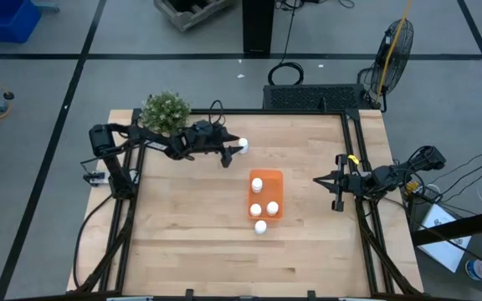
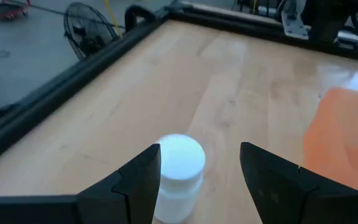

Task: Pick and place pill bottles into a basket
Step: Put the top white medicine bottle into the orange bin

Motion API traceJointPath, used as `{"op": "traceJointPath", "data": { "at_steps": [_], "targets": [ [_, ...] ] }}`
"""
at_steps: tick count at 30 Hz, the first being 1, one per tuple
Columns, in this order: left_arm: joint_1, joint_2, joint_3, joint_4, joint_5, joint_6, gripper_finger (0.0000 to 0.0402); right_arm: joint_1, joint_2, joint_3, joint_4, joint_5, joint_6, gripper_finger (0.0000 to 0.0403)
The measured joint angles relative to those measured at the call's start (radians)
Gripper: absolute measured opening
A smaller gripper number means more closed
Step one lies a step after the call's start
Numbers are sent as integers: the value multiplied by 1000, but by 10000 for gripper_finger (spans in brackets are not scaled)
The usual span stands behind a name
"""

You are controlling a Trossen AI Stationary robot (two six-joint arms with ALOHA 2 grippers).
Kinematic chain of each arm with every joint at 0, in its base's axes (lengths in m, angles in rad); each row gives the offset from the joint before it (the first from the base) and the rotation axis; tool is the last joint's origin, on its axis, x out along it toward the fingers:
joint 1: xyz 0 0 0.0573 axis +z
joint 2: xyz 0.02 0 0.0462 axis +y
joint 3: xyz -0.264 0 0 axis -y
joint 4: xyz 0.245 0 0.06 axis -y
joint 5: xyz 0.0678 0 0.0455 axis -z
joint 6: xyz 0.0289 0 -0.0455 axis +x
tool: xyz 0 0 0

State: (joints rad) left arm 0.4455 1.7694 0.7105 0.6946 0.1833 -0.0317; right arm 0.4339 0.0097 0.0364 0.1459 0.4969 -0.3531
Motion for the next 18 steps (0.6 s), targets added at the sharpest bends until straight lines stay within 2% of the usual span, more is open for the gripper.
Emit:
{"op": "traceJointPath", "data": {
  "at_steps": [18],
  "targets": [
    [19,-1,0,-24,25,28,223,0,0,0,0,0,0,4]
  ]
}}
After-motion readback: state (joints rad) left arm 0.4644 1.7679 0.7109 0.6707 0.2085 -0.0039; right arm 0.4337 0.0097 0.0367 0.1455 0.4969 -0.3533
